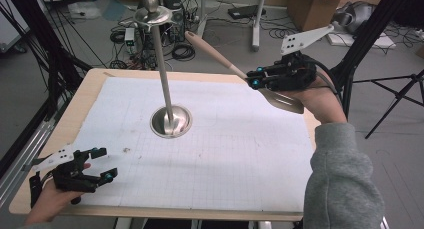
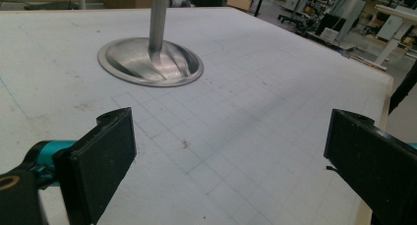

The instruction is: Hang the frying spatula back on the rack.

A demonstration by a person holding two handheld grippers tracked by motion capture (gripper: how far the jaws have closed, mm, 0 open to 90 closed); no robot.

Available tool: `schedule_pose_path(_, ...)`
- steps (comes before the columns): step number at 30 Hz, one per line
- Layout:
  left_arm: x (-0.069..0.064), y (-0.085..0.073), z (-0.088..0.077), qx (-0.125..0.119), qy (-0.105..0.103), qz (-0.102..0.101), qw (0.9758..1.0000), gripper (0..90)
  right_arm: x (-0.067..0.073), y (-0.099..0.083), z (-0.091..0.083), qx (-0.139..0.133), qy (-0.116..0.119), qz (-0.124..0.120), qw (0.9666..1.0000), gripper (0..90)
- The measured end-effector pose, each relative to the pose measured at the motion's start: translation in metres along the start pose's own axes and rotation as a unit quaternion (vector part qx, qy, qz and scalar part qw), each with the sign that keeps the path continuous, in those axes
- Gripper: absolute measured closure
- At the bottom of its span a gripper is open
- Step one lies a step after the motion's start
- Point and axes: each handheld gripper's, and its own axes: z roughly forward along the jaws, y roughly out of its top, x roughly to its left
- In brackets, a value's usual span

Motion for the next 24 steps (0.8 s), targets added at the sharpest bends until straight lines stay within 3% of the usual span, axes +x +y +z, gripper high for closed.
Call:
schedule_pose_path(11, 0.000, -0.001, -0.002, -0.001, 0.001, 0.000, 1.0000, 5.9, -0.003, 0.014, -0.002, 0.000, -0.023, 0.002, 0.9997, 77.3)
schedule_pose_path(24, -0.001, -0.002, -0.004, -0.001, 0.001, -0.001, 1.0000, 5.9, -0.003, 0.027, 0.003, 0.004, -0.033, -0.005, 0.9994, 77.3)
